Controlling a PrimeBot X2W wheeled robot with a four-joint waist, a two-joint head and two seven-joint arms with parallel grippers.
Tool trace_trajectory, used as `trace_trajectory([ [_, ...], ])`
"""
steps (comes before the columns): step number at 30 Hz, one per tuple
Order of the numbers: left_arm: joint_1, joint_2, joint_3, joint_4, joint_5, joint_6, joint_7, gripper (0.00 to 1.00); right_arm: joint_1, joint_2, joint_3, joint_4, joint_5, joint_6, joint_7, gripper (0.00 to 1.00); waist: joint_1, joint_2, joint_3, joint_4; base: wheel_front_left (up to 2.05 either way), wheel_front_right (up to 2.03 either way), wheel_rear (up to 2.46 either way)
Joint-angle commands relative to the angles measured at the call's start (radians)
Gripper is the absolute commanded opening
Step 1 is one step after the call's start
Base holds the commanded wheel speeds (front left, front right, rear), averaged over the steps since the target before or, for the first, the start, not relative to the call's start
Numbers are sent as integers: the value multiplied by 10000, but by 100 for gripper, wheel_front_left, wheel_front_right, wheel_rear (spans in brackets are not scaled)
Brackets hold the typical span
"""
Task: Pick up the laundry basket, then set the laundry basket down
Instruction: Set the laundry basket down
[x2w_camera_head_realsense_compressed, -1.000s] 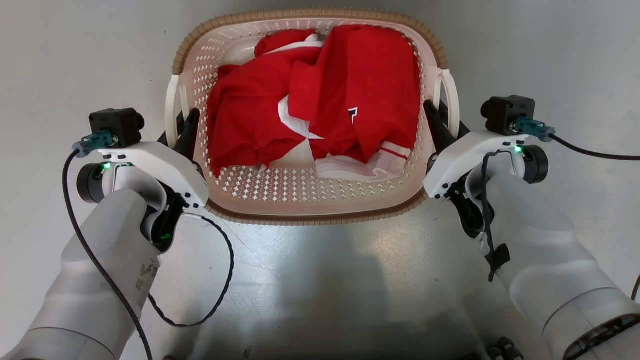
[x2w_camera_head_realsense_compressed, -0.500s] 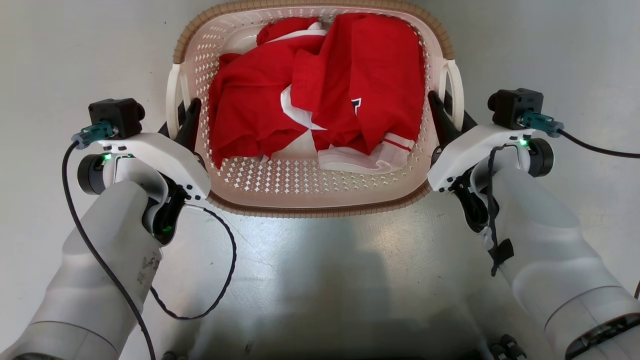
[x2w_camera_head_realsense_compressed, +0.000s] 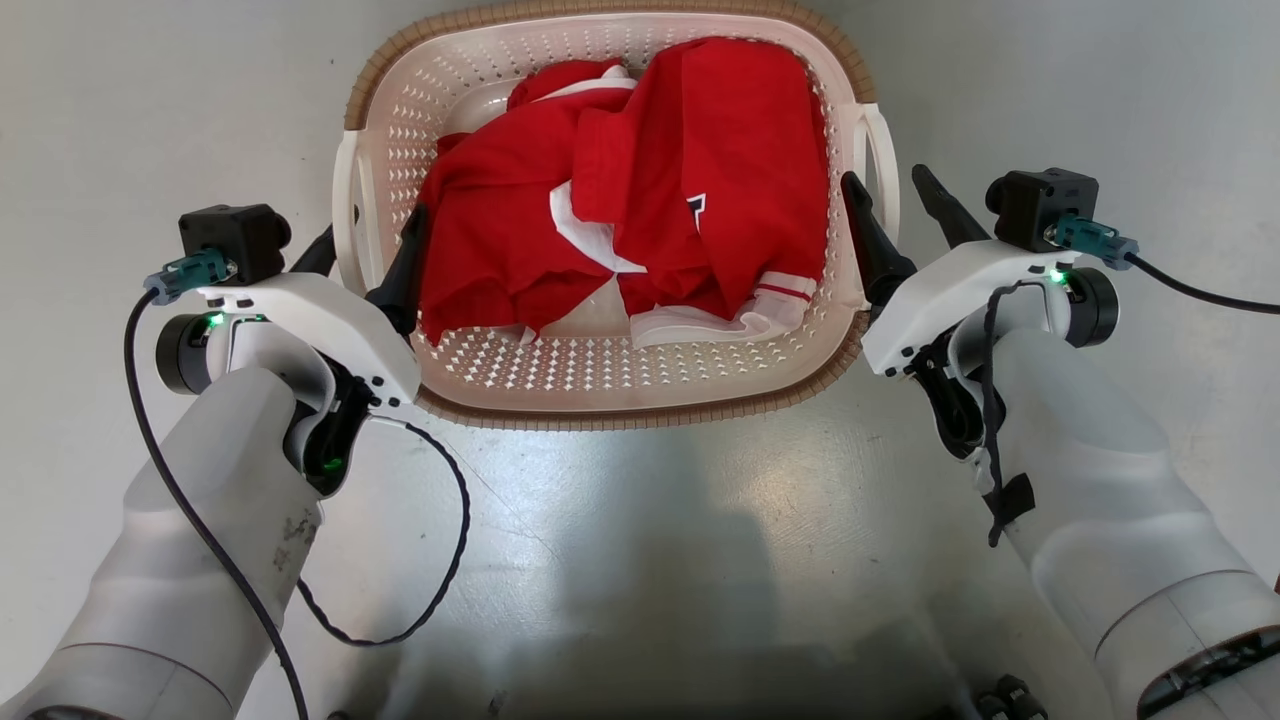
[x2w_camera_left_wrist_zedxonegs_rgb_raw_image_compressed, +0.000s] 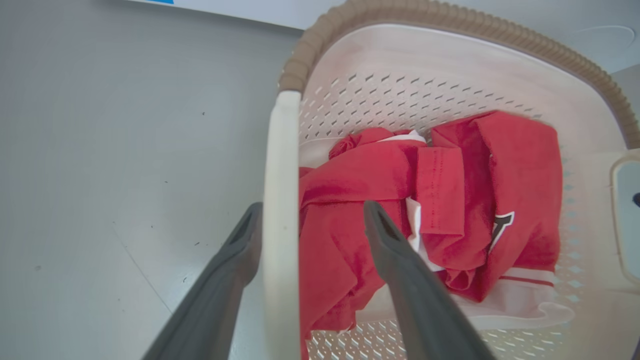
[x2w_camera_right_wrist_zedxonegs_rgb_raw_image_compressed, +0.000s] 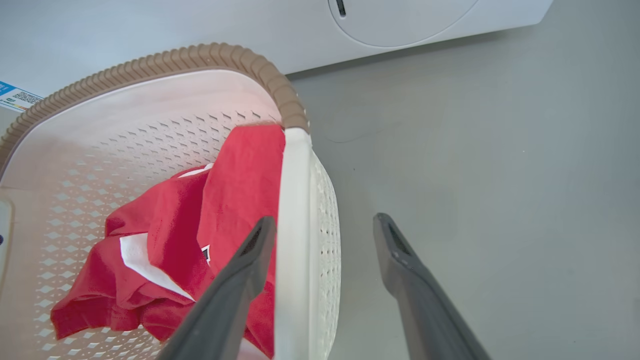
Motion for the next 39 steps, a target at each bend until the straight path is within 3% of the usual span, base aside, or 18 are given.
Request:
trace_trajectory([
  [1,-45,361,183,-29,-110,-25,-63,100,628,199,104,-113,-44,58,-135,100,0,0,-19,-6,0,0,0],
  [15,585,595,1021,-411,603,-25,-63,100,1189,199,327,-624,212,58,-135,100,0,0,-1056,-245,0,0,0],
  [39,4118,378,3312,-3677,1903,-25,-63,100,3923,199,-935,-3039,-716,58,-135,100,0,0,-5281,-375,0,0,0],
])
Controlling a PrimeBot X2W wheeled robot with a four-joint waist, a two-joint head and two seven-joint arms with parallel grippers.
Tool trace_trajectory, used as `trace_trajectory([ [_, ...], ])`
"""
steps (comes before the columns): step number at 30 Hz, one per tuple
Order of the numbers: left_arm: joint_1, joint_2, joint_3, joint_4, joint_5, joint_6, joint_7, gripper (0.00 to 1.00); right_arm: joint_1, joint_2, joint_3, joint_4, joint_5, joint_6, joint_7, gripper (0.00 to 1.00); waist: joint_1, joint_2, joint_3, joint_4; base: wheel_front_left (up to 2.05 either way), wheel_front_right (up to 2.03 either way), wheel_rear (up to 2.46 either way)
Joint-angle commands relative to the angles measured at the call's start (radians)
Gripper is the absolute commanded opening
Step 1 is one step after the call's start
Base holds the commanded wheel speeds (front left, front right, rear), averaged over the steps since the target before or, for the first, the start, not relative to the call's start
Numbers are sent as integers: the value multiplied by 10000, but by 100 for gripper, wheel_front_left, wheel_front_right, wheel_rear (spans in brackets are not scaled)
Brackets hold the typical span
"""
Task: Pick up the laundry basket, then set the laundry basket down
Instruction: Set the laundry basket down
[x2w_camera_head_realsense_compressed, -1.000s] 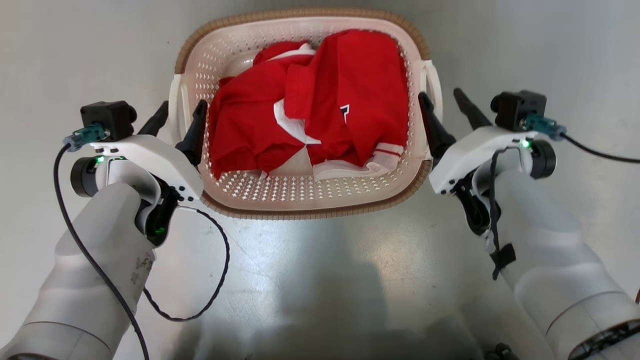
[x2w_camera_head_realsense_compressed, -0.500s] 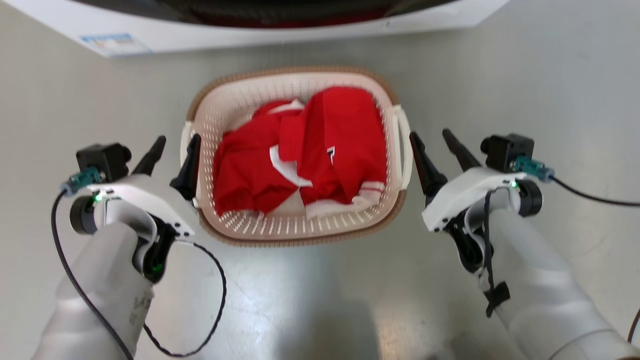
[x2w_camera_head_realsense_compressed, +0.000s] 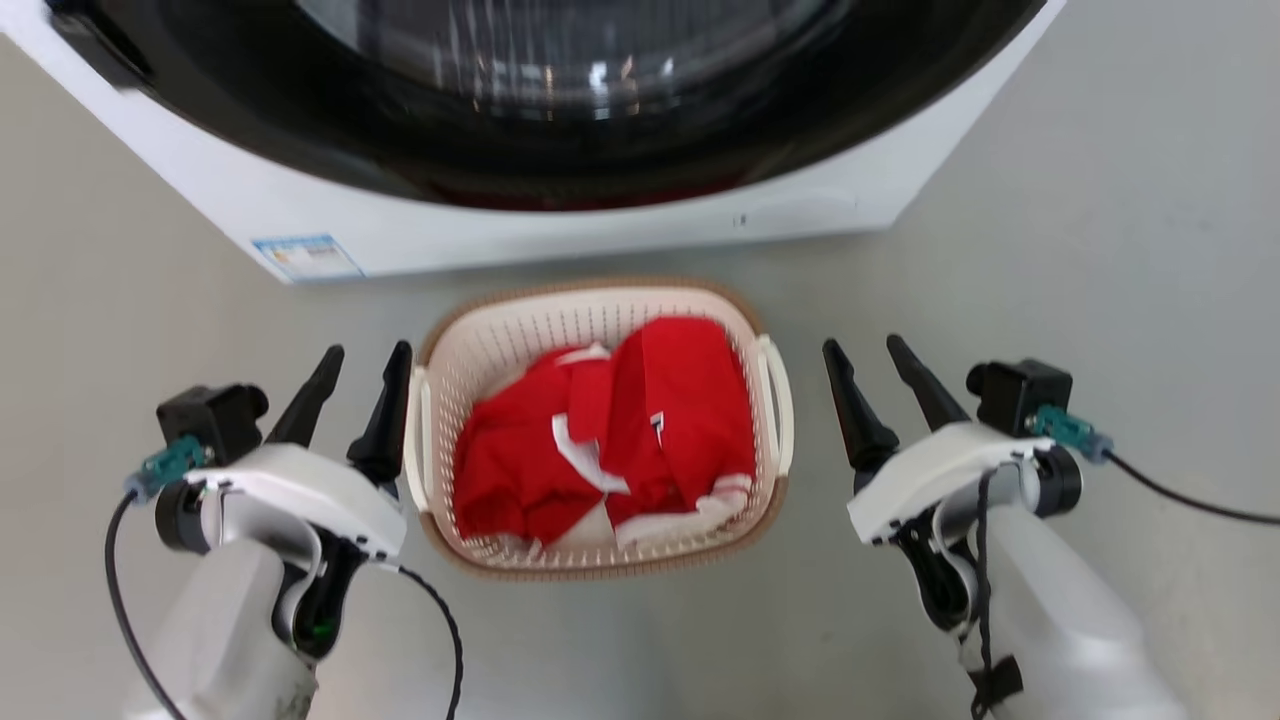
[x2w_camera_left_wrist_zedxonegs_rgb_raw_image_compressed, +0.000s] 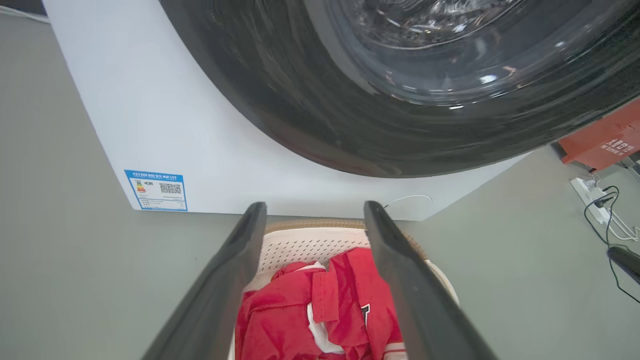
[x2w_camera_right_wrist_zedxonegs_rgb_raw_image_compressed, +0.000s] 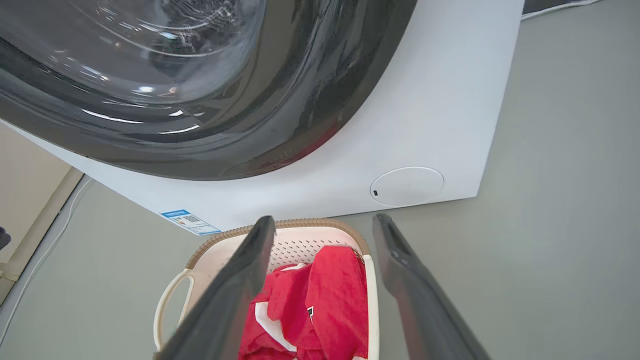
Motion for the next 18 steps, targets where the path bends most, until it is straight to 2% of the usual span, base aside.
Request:
trace_trajectory([
  [1,390,263,525,-482,261,-25,-61,100,535,130,-22,-439,-196,58,-135,100,0,0,-826,76,0,0,0],
  [18,2122,-184,1725,-2346,1233,-25,-61,100,2023,130,-1171,-2552,-1242,58,-136,100,0,0,-2806,310,0,0,0],
])
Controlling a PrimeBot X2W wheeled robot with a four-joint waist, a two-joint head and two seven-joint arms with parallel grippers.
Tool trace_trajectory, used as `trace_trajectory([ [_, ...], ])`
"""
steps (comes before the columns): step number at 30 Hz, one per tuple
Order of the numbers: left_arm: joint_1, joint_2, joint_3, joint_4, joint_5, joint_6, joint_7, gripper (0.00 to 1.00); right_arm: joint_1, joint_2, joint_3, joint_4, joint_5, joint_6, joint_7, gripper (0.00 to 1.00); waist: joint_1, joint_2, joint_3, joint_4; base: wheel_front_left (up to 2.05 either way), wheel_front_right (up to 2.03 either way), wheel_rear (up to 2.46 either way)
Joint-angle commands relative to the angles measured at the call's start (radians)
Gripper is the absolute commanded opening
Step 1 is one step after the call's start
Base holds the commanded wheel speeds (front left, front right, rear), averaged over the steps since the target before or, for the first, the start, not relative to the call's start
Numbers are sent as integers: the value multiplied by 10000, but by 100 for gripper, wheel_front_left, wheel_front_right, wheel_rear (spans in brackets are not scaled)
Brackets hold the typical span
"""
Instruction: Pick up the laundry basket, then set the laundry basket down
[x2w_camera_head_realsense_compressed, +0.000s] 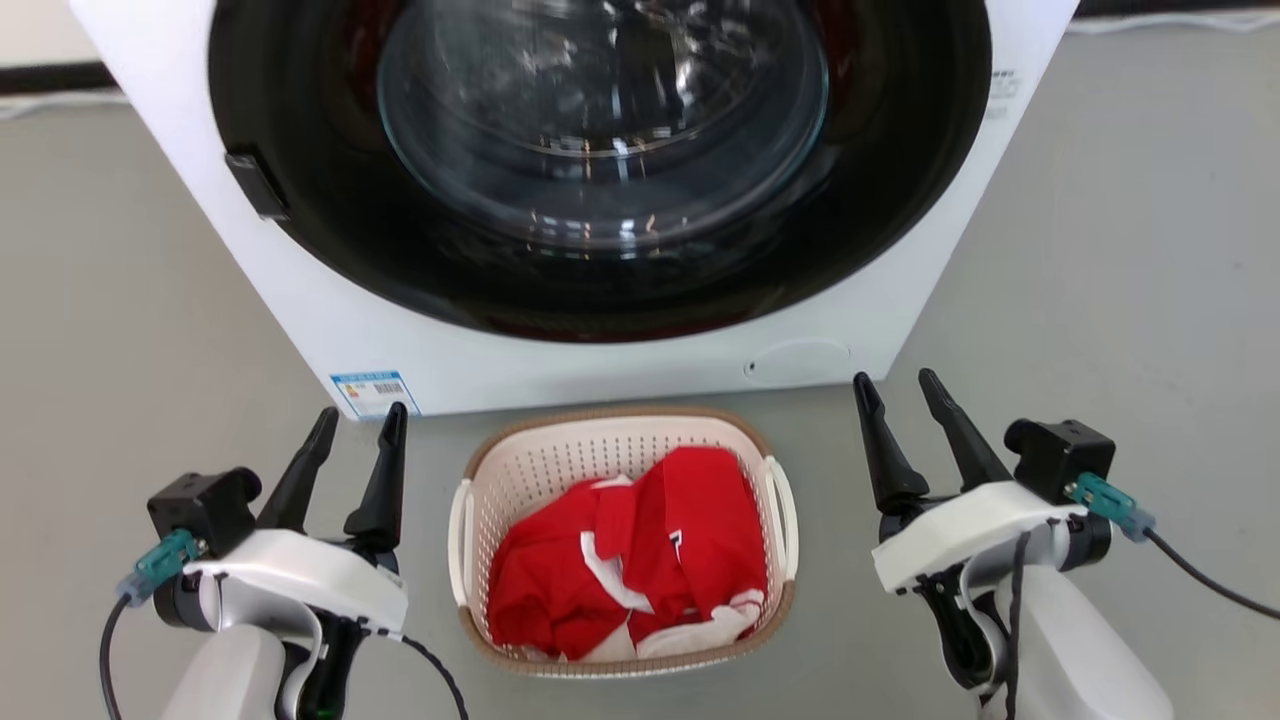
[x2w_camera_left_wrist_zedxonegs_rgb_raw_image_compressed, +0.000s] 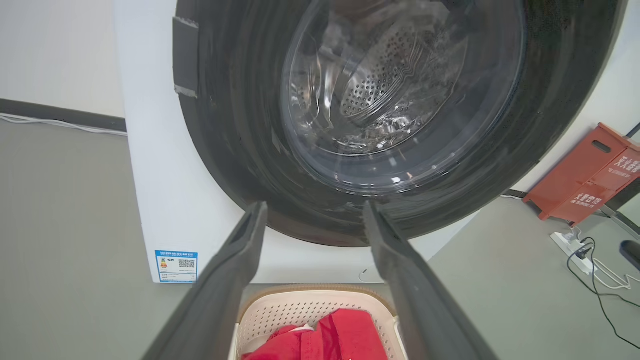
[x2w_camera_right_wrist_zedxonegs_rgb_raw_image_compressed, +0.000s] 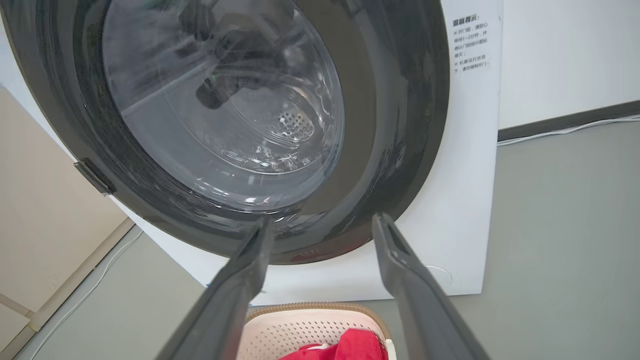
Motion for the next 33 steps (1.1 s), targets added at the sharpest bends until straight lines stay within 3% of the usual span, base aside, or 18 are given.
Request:
trace_trajectory([
  [1,37,153,418,-376,191,-25,-61,100,167,91,88,-418,-138,60,-136,100,0,-1,-286,63,0,0,0],
  [17,1142,-362,1093,-1597,1513,-25,-61,100,1445,91,-1011,-1979,-1107,60,-136,100,0,-1,-1299,177,0,0,0],
  [33,1221,-515,1201,-1592,1635,-25,-61,100,1565,91,-1066,-2090,-1213,60,-136,100,0,-1,-1361,125,0,0,0],
])
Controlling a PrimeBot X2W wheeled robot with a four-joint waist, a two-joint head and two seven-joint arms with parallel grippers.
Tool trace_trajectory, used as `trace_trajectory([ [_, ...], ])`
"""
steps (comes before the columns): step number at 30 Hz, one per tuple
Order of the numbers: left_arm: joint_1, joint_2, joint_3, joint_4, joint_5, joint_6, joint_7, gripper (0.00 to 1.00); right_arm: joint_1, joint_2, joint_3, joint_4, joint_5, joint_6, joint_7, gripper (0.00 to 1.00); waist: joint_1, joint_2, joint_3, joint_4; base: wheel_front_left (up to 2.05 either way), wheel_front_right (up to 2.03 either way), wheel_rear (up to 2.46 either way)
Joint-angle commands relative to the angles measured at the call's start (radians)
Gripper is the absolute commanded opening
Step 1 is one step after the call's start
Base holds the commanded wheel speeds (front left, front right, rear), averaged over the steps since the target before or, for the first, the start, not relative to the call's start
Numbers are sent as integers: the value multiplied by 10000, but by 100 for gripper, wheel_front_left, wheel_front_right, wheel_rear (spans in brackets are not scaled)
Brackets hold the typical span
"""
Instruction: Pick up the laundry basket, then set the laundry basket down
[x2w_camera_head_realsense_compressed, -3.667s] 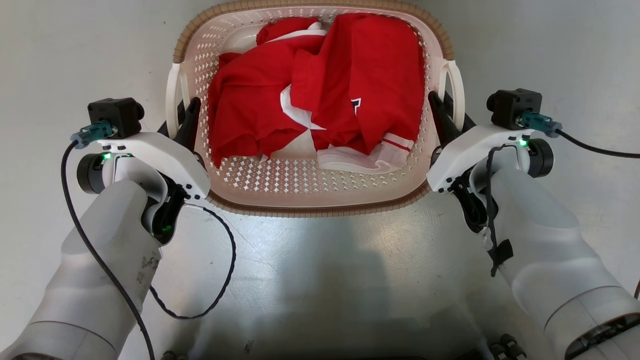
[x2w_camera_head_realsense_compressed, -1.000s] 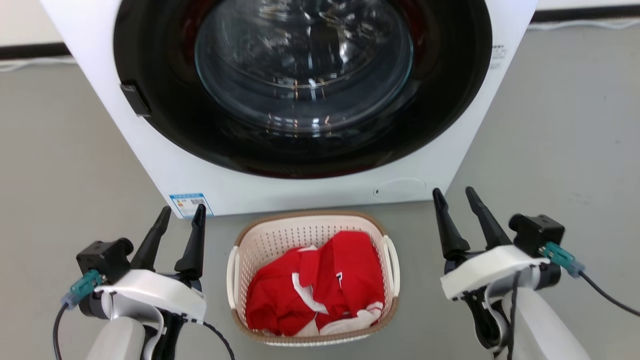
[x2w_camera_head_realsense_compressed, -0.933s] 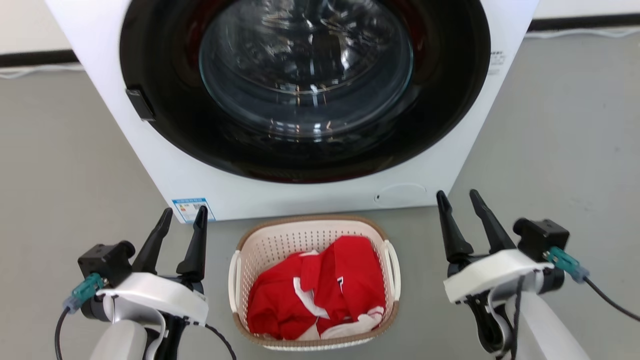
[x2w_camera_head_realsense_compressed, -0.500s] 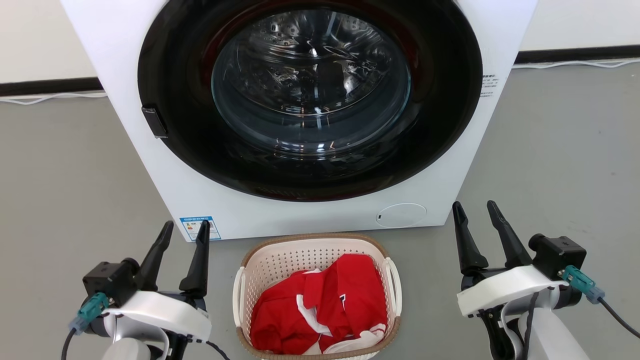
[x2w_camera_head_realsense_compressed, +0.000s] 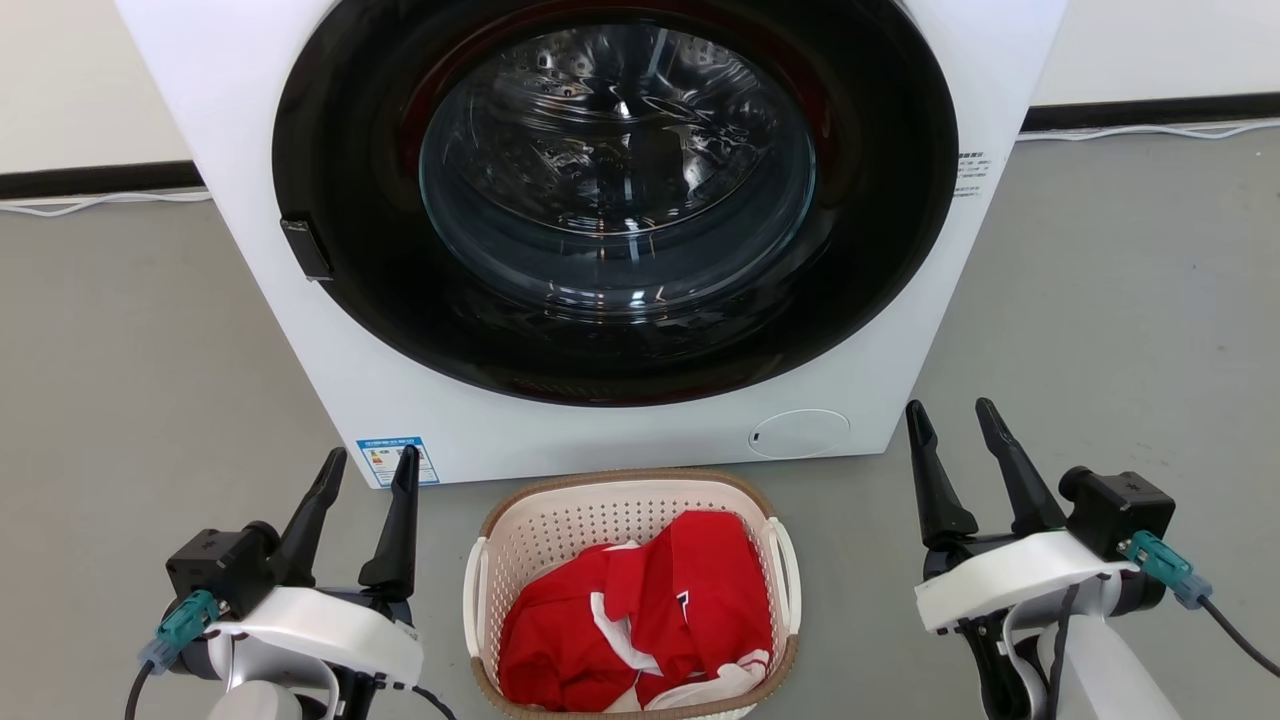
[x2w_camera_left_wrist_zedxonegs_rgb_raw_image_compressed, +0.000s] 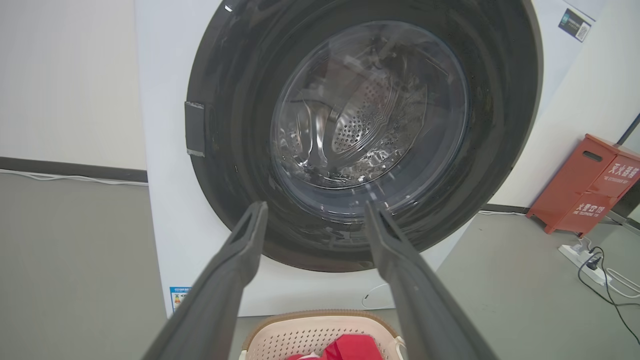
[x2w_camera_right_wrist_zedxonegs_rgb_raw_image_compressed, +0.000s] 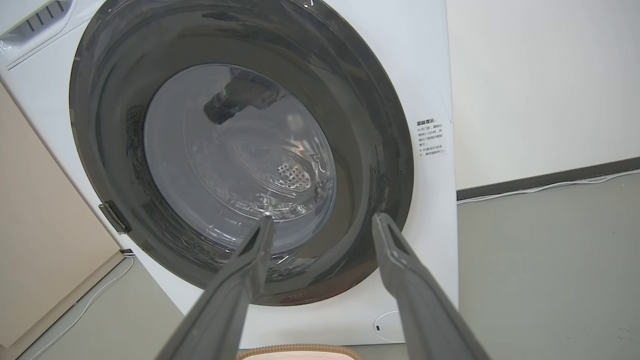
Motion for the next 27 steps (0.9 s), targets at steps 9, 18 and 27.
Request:
trace_trajectory([
  [9,-208,98,382,-248,93,-25,-61,100,-15,40,185,-326,-176,60,-134,100,-1,-1,31,21,0,0,0],
  [18,-215,69,407,-219,73,-25,-61,100,-53,40,183,-328,-194,60,-134,100,-1,-1,21,13,0,0,0],
  [27,211,-188,-1,422,-135,0,42,0,435,33,14,305,73,-13,54,0,0,-1,-12,5,0,0,0],
])
